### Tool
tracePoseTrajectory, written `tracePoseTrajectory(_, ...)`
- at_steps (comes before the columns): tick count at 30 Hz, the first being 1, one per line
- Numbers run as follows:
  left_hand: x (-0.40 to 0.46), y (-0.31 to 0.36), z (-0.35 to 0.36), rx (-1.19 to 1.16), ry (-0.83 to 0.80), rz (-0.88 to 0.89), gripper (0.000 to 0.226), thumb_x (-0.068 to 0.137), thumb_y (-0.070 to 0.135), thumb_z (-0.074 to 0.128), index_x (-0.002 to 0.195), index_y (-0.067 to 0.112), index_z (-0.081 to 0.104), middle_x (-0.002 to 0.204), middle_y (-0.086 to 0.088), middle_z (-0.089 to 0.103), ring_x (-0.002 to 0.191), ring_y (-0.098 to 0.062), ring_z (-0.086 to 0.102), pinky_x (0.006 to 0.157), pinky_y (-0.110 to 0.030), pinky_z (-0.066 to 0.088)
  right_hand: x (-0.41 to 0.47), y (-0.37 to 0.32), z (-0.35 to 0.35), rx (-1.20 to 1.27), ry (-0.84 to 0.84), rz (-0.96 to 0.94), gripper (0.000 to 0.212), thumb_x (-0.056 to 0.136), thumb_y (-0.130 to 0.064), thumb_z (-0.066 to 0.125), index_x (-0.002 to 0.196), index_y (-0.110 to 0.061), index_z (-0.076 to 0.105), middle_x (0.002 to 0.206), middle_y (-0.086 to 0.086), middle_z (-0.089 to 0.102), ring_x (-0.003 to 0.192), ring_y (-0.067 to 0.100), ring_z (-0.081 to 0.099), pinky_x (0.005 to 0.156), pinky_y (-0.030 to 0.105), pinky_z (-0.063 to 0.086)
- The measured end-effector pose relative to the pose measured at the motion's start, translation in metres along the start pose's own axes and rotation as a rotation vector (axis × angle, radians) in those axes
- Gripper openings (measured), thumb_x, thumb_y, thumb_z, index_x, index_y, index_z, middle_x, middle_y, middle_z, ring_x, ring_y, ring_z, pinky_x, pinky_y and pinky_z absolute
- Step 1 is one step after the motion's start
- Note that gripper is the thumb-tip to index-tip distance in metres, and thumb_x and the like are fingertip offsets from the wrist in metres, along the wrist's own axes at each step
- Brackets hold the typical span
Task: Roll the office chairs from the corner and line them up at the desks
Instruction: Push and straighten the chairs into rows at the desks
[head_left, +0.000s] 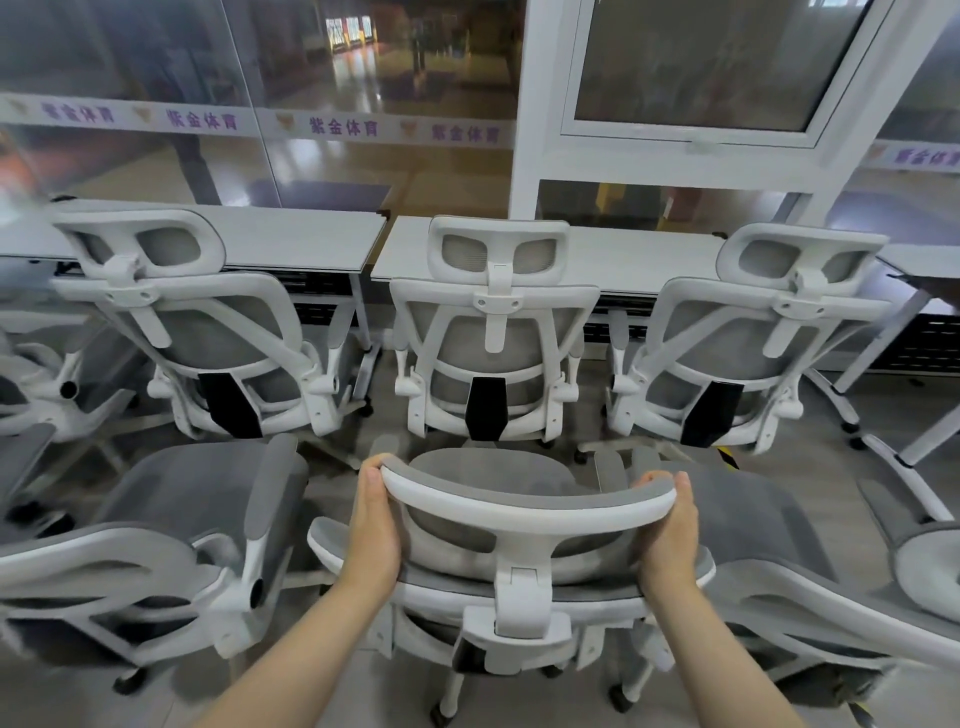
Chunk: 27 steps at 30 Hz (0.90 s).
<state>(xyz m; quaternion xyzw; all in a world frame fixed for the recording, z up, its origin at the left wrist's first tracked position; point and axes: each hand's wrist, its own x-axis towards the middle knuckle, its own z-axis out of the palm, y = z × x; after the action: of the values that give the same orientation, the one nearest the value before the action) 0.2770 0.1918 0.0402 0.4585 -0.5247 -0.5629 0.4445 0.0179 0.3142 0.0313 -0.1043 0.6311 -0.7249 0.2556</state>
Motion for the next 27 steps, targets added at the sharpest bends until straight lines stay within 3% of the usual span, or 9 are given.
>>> tracePoseTrajectory(5,-0.004,-0.002,0.000,-0.005,0.030,0.052,0.057,0.085,0.074,0.025,0.101,0.028,0.055,0.099,0.002,0.061,0.101,-0.016,0.056,0.102,-0.046,0.041,0.003,0.004,-0.002,-0.011,-0.070,0.015,0.048,0.089,-0.055,0.034,0.056,-0.028,0.056,0.059,-0.011,0.049,0.064,0.013,0.043,0.072,0.037,0.033)
tracePoseTrajectory(12,-0.010,-0.005,-0.008,0.035,0.059,0.121,0.057,0.088,0.072,0.022,0.101,0.028,0.054,0.097,0.001,0.059,0.097,-0.015,0.055,0.097,-0.042,0.041,-0.004,0.004,0.004,0.007,-0.109,-0.001,0.043,0.090,-0.051,0.033,0.060,-0.027,0.053,0.059,-0.010,0.049,0.061,0.010,0.043,0.071,0.035,0.034)
tracePoseTrajectory(20,-0.005,-0.001,-0.024,0.073,0.060,0.071,0.064,0.084,0.072,0.019,0.103,0.022,0.053,0.101,-0.006,0.060,0.100,-0.020,0.054,0.097,-0.042,0.041,-0.017,0.009,0.015,0.019,-0.083,0.006,0.046,0.100,-0.043,0.033,0.064,-0.027,0.056,0.065,-0.008,0.055,0.071,0.013,0.050,0.076,0.034,0.039)
tracePoseTrajectory(27,-0.009,-0.001,-0.023,0.052,0.055,0.081,0.061,0.085,0.072,0.019,0.104,0.026,0.054,0.104,-0.006,0.061,0.103,-0.018,0.055,0.100,-0.043,0.041,-0.014,0.009,0.012,-0.027,-0.099,-0.007,0.046,0.096,-0.048,0.031,0.068,-0.021,0.056,0.064,-0.005,0.055,0.068,0.014,0.049,0.073,0.034,0.038)
